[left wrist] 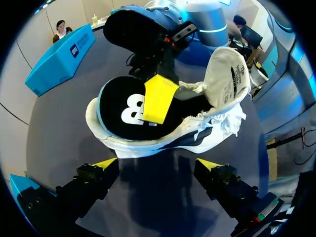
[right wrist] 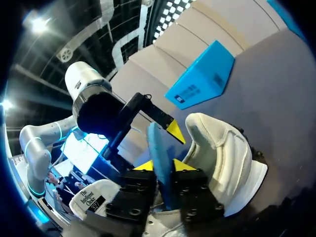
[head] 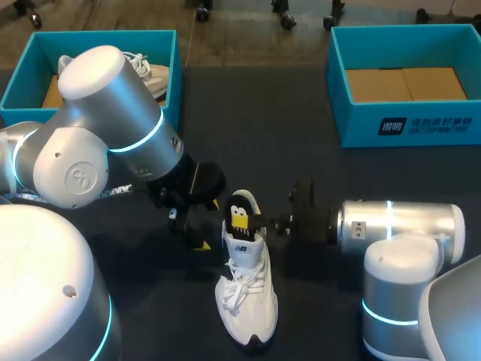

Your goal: Take the shoe out of the shoebox, open the shoe tongue, remove and reinsert the insole, then place the shoe into the shoebox

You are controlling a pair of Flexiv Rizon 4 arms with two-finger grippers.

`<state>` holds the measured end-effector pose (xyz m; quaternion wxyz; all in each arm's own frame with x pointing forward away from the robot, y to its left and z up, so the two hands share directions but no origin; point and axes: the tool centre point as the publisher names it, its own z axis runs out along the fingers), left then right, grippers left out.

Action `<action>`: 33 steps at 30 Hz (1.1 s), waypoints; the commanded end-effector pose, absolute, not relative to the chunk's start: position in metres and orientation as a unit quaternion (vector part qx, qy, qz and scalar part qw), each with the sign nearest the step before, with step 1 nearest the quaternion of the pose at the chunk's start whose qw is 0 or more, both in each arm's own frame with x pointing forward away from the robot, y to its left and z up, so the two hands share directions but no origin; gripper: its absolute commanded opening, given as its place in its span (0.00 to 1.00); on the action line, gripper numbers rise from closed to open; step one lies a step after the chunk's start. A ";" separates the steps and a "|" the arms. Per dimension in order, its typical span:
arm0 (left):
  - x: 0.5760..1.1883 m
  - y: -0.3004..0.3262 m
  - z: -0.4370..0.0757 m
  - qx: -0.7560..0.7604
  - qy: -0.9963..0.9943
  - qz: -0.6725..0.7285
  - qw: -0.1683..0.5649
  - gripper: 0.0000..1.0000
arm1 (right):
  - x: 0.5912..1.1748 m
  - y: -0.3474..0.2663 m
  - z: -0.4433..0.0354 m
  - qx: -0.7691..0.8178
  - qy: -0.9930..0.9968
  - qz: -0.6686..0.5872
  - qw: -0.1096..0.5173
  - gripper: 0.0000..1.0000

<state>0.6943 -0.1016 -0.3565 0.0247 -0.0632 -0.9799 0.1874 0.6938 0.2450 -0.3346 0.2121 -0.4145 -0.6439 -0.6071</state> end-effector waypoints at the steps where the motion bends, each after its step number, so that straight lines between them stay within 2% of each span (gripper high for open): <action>1: 0.694 -0.101 -0.358 -0.064 -0.980 0.188 0.024 1.00 | 0.704 0.244 -0.329 -0.415 -0.653 -0.599 0.209 0.41; 6: 0.694 -0.101 -0.358 -0.064 -0.980 0.188 0.024 1.00 | 0.711 0.242 -0.328 -0.415 -0.654 -0.598 0.206 0.37; 8: 0.694 -0.101 -0.358 -0.064 -0.980 0.188 0.024 1.00 | 0.715 0.240 -0.328 -0.414 -0.655 -0.598 0.206 0.29; 9: 0.694 -0.101 -0.358 -0.064 -0.980 0.188 0.024 1.00 | 0.718 0.239 -0.329 -0.415 -0.654 -0.598 0.206 0.04; 10: 0.694 -0.101 -0.358 -0.064 -0.980 0.188 0.024 1.00 | 0.720 0.239 -0.330 -0.417 -0.654 -0.596 0.207 0.00; 23: 0.694 -0.101 -0.358 -0.064 -0.980 0.188 0.024 1.00 | 0.697 0.247 -0.351 -0.453 -0.643 -0.578 0.218 0.00; 30: 0.694 -0.101 -0.358 -0.064 -0.980 0.188 0.024 1.00 | 0.692 0.246 -0.342 -0.452 -0.647 -0.581 0.200 0.00; 31: 0.694 -0.101 -0.358 -0.064 -0.980 0.188 0.024 1.00 | 0.692 0.246 -0.338 -0.449 -0.650 -0.582 0.195 0.14; 32: 0.694 -0.101 -0.358 -0.064 -0.980 0.188 0.024 1.00 | 0.694 0.245 -0.334 -0.445 -0.653 -0.583 0.190 0.23; 33: 0.694 -0.101 -0.358 -0.064 -0.980 0.188 0.024 1.00 | 0.695 0.244 -0.333 -0.444 -0.654 -0.583 0.188 0.24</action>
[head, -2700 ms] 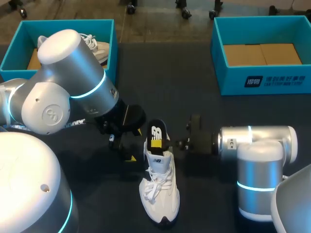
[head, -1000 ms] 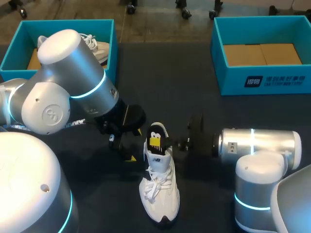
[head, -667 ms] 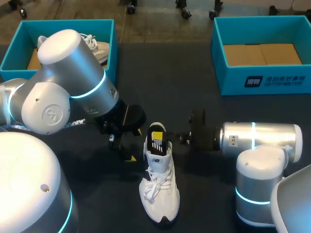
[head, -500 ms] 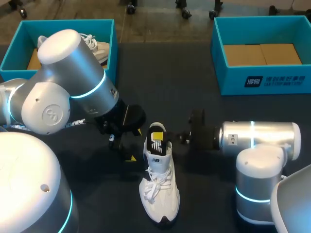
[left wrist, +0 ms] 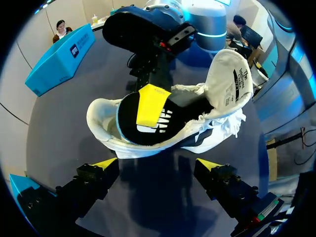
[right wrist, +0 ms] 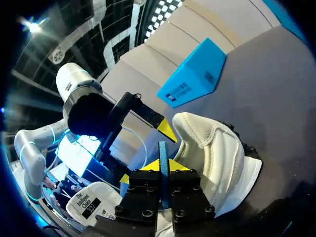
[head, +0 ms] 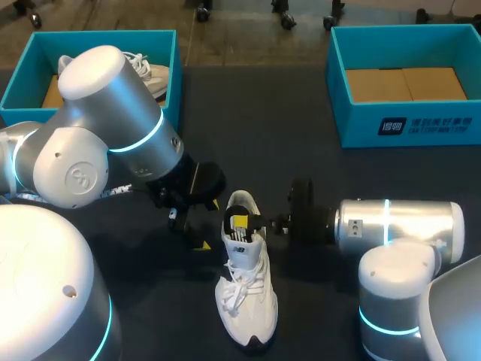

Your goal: Take the shoe out of the shoebox, open the shoe tongue, remove and reinsert the insole, then place the shoe into the shoebox

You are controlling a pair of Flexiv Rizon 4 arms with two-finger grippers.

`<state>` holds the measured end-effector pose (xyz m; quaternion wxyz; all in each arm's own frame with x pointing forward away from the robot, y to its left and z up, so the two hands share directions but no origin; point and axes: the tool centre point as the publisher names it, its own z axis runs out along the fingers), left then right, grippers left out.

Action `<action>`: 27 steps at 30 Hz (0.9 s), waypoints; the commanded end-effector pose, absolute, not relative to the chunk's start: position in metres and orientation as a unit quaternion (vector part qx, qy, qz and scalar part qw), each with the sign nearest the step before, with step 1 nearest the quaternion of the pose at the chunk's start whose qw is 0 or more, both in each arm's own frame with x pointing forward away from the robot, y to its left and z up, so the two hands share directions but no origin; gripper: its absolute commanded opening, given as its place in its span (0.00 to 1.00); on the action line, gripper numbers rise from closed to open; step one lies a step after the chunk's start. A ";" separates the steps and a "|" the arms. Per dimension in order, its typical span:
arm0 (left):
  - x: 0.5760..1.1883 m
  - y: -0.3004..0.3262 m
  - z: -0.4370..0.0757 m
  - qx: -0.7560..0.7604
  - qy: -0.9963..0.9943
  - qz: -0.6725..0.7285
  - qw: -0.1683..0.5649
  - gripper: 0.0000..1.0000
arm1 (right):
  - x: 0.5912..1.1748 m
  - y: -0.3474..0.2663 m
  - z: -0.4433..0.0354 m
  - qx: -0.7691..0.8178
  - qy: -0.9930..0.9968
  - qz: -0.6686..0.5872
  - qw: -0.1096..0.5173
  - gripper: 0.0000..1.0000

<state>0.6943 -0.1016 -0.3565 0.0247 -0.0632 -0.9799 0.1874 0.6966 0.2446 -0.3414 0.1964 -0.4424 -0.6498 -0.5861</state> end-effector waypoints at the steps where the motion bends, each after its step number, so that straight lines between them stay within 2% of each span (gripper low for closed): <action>1: 0.694 -0.101 -0.358 -0.064 -0.980 0.188 0.024 1.00 | 0.696 0.243 -0.329 -0.442 -0.656 -0.583 0.184 0.27; 6: 0.694 -0.101 -0.358 -0.064 -0.980 0.188 0.024 1.00 | 0.703 0.241 -0.324 -0.436 -0.663 -0.582 0.178 0.25; 9: 0.694 -0.101 -0.358 -0.064 -0.980 0.188 0.024 1.00 | 0.706 0.240 -0.323 -0.433 -0.665 -0.582 0.177 0.21; 11: 0.694 -0.101 -0.358 -0.064 -0.980 0.188 0.024 1.00 | 0.712 0.238 -0.324 -0.430 -0.666 -0.582 0.182 0.14; 12: 0.694 -0.101 -0.358 -0.064 -0.980 0.188 0.024 1.00 | 0.714 0.238 -0.326 -0.430 -0.665 -0.582 0.186 0.00; 22: 0.694 -0.101 -0.358 -0.064 -0.980 0.188 0.024 1.00 | 0.709 0.246 -0.342 -0.436 -0.668 -0.565 0.209 0.00; 27: 0.694 -0.101 -0.358 -0.064 -0.980 0.188 0.024 1.00 | 0.698 0.242 -0.343 -0.442 -0.666 -0.569 0.191 0.00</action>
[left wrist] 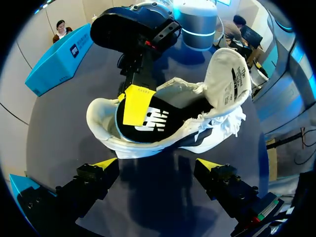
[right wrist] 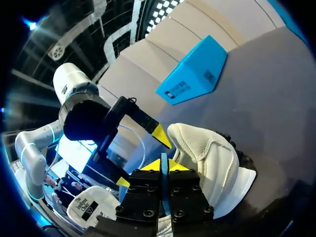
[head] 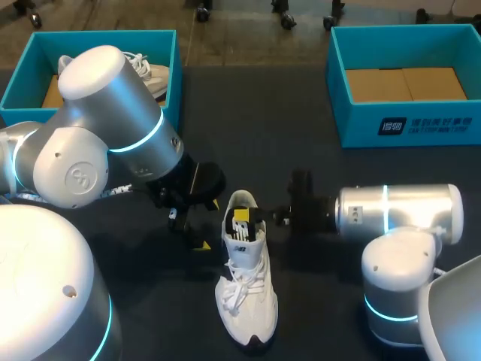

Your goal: Take the shoe out of the shoebox, open the shoe tongue, remove and reinsert the insole, then place the shoe into the shoebox

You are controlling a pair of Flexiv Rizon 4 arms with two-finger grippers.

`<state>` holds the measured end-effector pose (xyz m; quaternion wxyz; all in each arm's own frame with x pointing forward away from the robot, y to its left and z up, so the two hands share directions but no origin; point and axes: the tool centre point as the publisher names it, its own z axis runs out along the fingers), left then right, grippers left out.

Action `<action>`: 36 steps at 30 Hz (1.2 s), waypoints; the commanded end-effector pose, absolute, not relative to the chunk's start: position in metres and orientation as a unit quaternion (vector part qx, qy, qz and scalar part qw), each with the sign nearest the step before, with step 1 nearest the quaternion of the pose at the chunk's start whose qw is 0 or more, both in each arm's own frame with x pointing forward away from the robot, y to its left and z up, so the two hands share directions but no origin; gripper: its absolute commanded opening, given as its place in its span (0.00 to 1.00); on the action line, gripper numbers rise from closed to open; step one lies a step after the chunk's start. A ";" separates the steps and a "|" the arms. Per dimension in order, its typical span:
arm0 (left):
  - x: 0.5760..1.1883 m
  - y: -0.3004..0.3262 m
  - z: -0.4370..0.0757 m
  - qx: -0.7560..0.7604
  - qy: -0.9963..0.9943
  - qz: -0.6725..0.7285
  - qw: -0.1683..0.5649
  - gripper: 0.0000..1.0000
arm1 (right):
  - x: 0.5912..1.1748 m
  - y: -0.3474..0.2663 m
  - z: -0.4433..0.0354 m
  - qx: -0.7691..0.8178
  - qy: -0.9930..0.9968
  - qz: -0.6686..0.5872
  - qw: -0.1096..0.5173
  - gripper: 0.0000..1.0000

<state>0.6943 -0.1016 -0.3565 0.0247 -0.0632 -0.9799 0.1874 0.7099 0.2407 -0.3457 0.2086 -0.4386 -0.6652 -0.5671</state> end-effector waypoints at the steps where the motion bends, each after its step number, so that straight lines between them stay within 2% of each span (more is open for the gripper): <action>1: 0.694 -0.101 -0.358 -0.064 -0.980 0.188 0.024 1.00 | 0.697 0.241 -0.340 -0.437 -0.668 -0.574 0.185 0.00; 4: 0.694 -0.101 -0.358 -0.064 -0.980 0.188 0.024 1.00 | 0.695 0.238 -0.334 -0.427 -0.670 -0.581 0.177 0.00; 6: 0.694 -0.101 -0.358 -0.064 -0.980 0.188 0.024 1.00 | 0.698 0.236 -0.328 -0.419 -0.674 -0.583 0.174 0.17; 7: 0.694 -0.101 -0.358 -0.064 -0.980 0.188 0.024 1.00 | 0.698 0.235 -0.326 -0.418 -0.676 -0.582 0.173 0.20; 8: 0.694 -0.101 -0.358 -0.064 -0.980 0.188 0.024 1.00 | 0.701 0.234 -0.324 -0.415 -0.677 -0.583 0.172 0.34; 9: 0.695 -0.102 -0.357 -0.063 -0.981 0.184 0.023 1.00 | 0.702 0.233 -0.322 -0.411 -0.680 -0.582 0.172 0.43; 11: 0.695 -0.102 -0.357 -0.065 -0.981 0.182 0.022 1.00 | 0.705 0.232 -0.319 -0.402 -0.690 -0.577 0.173 0.49; 14: 0.694 -0.102 -0.356 -0.066 -0.981 0.180 0.023 1.00 | 0.709 0.229 -0.314 -0.394 -0.701 -0.567 0.180 0.74; 16: 0.694 -0.100 -0.356 -0.066 -0.981 0.180 0.023 1.00 | 0.712 0.225 -0.311 -0.392 -0.704 -0.564 0.184 0.85; 21: 0.694 -0.097 -0.355 -0.061 -0.982 0.179 0.023 1.00 | 0.720 0.218 -0.303 -0.390 -0.719 -0.539 0.202 0.89; 26: 0.695 -0.090 -0.349 -0.052 -0.982 0.182 0.021 1.00 | 0.730 0.210 -0.293 -0.382 -0.743 -0.497 0.233 1.00; 36: 0.706 -0.071 -0.339 -0.017 -0.982 0.184 0.021 1.00 | 0.739 0.192 -0.276 -0.360 -0.779 -0.443 0.258 1.00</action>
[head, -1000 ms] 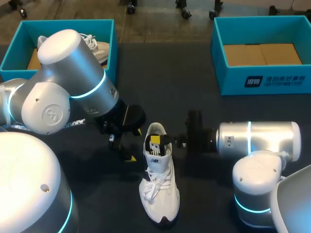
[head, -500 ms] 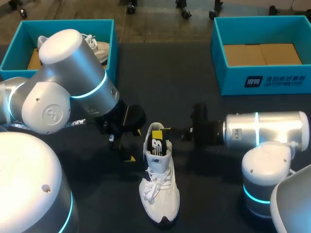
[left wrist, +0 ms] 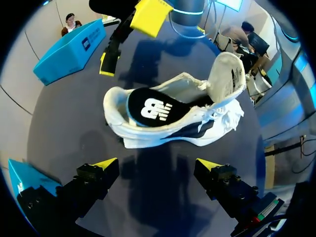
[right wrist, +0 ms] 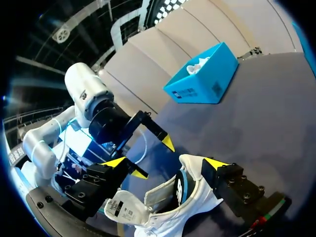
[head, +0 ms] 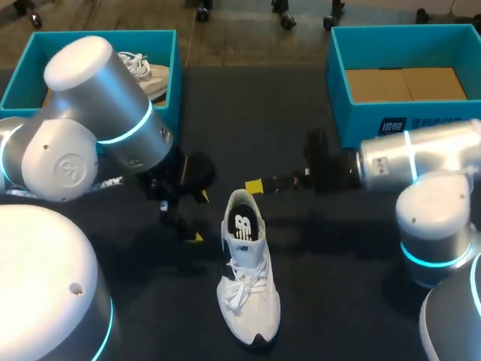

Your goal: Take the shoe out of the shoebox, open the shoe tongue, remove and reinsert the insole, then place the shoe into the shoebox

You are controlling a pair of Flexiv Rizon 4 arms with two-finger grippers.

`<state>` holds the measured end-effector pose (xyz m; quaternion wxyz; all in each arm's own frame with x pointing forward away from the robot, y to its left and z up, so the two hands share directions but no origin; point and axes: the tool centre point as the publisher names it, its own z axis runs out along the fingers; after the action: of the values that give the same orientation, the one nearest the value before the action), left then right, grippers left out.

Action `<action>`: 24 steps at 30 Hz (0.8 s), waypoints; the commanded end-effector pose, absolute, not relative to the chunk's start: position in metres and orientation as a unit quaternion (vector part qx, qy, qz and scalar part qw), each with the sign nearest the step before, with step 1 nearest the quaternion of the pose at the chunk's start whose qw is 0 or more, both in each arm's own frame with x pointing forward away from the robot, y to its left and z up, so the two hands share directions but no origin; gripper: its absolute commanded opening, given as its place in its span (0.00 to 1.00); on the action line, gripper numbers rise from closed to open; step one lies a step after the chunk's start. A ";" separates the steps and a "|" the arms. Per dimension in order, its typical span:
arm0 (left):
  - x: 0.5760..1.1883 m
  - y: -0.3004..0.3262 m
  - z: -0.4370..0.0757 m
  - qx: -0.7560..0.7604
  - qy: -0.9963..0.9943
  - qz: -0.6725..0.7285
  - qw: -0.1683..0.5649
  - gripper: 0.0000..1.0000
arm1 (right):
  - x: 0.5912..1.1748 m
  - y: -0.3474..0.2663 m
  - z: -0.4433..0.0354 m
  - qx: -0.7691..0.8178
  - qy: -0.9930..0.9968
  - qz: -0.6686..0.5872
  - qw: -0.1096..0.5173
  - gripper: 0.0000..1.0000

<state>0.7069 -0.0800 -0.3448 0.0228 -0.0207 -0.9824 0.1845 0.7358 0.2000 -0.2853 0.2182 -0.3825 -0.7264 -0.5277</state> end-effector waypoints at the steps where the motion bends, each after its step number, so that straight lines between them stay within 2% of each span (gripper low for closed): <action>1: 0.706 -0.070 -0.339 -0.015 -0.983 0.182 0.020 1.00 | 0.740 0.191 -0.275 -0.360 -0.782 -0.436 0.262 1.00; 11: 0.711 -0.060 -0.333 0.000 -0.986 0.162 0.026 1.00 | 0.758 0.176 -0.255 -0.371 -0.815 -0.319 0.310 1.00; 24: 0.732 -0.040 -0.319 0.007 -0.989 0.146 0.030 1.00 | 0.774 0.166 -0.225 -0.479 -0.815 -0.203 0.255 1.00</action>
<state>0.7284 -0.0448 -0.3241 0.0284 0.0083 -0.9887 0.1466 0.7752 0.1641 -0.2369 0.2438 -0.4902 -0.7696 -0.3287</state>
